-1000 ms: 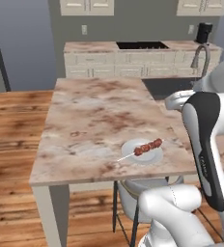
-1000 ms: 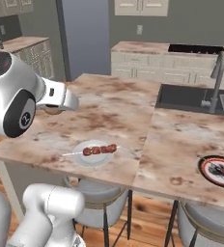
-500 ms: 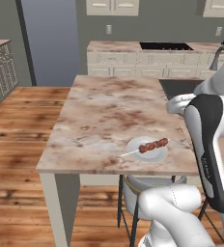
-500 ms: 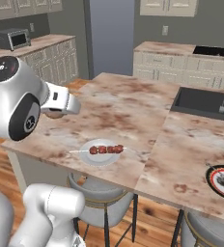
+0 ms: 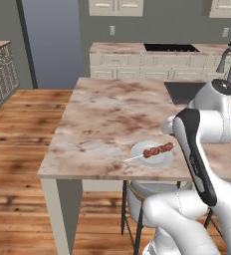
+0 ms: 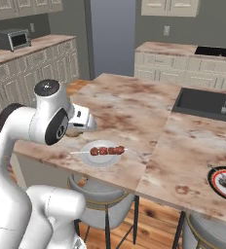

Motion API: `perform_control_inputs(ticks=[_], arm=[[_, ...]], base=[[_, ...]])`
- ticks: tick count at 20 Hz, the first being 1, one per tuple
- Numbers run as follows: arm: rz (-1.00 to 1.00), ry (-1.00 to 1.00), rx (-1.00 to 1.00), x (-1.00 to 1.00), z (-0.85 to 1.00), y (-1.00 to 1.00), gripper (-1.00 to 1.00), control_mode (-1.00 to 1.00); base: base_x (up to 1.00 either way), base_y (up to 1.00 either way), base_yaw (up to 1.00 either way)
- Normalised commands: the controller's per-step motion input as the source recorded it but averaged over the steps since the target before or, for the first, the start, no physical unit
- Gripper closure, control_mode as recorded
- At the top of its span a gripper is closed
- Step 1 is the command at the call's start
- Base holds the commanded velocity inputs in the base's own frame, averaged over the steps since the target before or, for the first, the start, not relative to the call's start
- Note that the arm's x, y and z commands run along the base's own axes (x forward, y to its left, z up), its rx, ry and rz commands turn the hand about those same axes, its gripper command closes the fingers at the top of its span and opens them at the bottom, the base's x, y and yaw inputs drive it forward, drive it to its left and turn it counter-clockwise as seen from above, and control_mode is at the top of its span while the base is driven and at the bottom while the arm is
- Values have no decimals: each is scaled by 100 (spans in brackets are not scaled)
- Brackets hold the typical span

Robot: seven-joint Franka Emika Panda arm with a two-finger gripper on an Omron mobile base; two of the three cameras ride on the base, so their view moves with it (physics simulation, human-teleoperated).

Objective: Pick up each peach from the fridge and place one peach on each plate on the dining counter.

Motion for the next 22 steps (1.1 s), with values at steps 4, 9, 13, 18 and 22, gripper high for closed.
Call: perform_control_inputs(ticks=[4,9,13,18,22], arm=[[0,11,0,84,-100,-40,100,-100],[0,19,0,85,-100,-31,100,-100],[0,10,0,56,-79,0,100,-100],[0,9,0,55,-58,0,100,-100],[0,9,0,53,-60,0,100,-100]], base=[[0,0,0],[0,0,0],[0,0,0],[0,0,0],[0,0,0]])
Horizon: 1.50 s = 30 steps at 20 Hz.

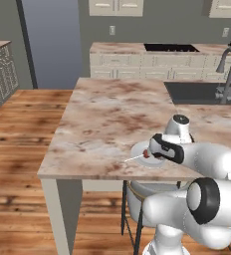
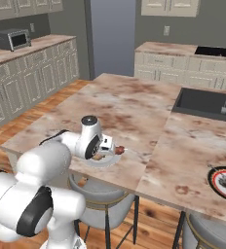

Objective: Pick up each peach from the fridge and place one peach on each plate on the dining counter.

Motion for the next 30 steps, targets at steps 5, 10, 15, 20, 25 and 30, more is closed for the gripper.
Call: perform_control_inputs(ticks=[5,10,15,20,25,30], arm=[[0,8,0,25,-58,0,100,-100],[0,0,0,18,-38,-3,100,-100],[0,0,0,10,-43,0,100,-100],[0,0,0,4,-21,0,-100,-100],[0,0,0,0,0,0,-100,-100],[0,0,0,-15,6,1,-100,-100]], base=[[0,0,0],[0,0,0],[0,0,0],[0,0,0],[0,0,0],[0,0,0]])
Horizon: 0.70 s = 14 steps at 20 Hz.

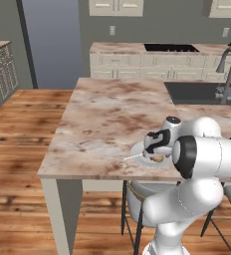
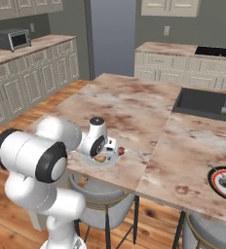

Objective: Pick up each peach from the fridge and place one peach on each plate on the dining counter.

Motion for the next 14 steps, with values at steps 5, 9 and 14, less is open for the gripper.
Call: perform_control_inputs(ticks=[5,9,14], arm=[[0,-1,0,-40,61,11,-100,-100],[0,-1,-1,-30,73,8,-100,-100],[1,-22,-8,-96,68,9,-100,-100]], base=[[0,0,0],[0,0,0],[0,0,0]])
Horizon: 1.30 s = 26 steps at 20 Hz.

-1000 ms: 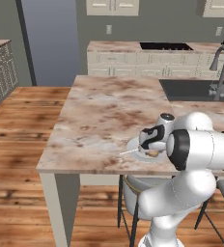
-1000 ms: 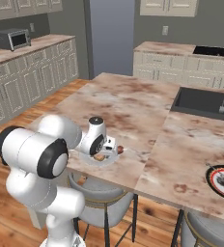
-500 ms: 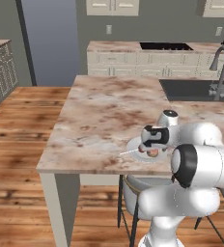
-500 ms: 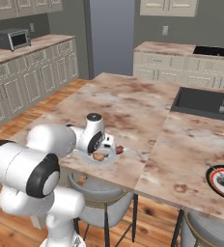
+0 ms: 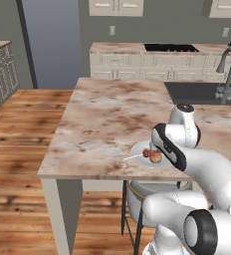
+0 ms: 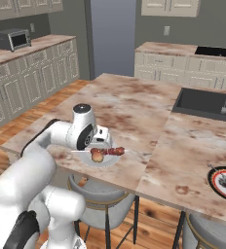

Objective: Pick up each peach from the fridge and place one peach on each plate on the dining counter.

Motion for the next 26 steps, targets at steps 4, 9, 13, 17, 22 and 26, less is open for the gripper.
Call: perform_control_inputs(ticks=[4,9,13,17,22,26], arm=[[0,-23,-4,-100,97,13,-100,-100],[0,-19,0,-100,97,13,-100,-100],[0,-14,0,-96,100,14,-100,-100],[0,0,0,-87,100,9,-100,-100],[2,0,0,-86,60,2,-100,-100],[0,0,2,-69,49,1,-100,-100]], base=[[0,0,0],[0,0,0],[0,0,0],[0,0,0],[0,0,0],[0,0,0]])
